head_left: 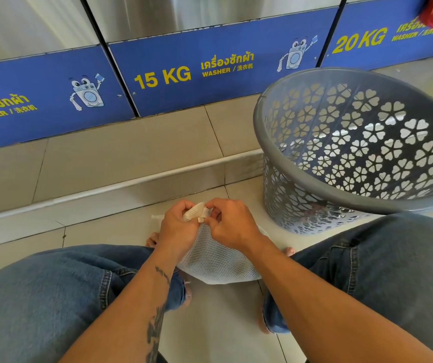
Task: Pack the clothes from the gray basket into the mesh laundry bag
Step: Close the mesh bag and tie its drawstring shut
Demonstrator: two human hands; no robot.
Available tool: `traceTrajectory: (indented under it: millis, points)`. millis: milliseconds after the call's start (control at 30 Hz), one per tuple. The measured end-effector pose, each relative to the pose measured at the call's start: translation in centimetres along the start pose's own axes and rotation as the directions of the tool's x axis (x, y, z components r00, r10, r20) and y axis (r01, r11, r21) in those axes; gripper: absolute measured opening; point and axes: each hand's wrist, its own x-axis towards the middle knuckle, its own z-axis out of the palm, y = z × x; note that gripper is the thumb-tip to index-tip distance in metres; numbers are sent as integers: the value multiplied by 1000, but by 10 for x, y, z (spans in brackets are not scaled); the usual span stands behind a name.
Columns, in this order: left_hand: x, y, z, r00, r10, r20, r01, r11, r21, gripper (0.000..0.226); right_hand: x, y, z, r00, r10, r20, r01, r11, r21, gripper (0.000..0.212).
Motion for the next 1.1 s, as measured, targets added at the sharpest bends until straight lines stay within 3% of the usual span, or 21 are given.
traceTrajectory:
  millis: [433,600,733,867,1100]
  points:
    - [1,-4,2,1000,7,-23,-6,1000,16,27,6,2,-6,985,-125,116,135,987,-84,9]
    - [3,-2,5,997,-72,32,73,996,-59,40,10,9,-6,989,-35,147,28,998,54,24]
    - [7,2,6,995,-83,59,90,986,-141,40,10,11,-3,998,50,47,-60,970,234,31]
    - [15,0,8,996,-83,43,89,980,-178,40,16,11,-4,998,42,47,-52,976,213,24]
    - [18,-10,11,999,-36,-21,34,997,-70,27,19,16,4,994,66,89,-85,970,230,18]
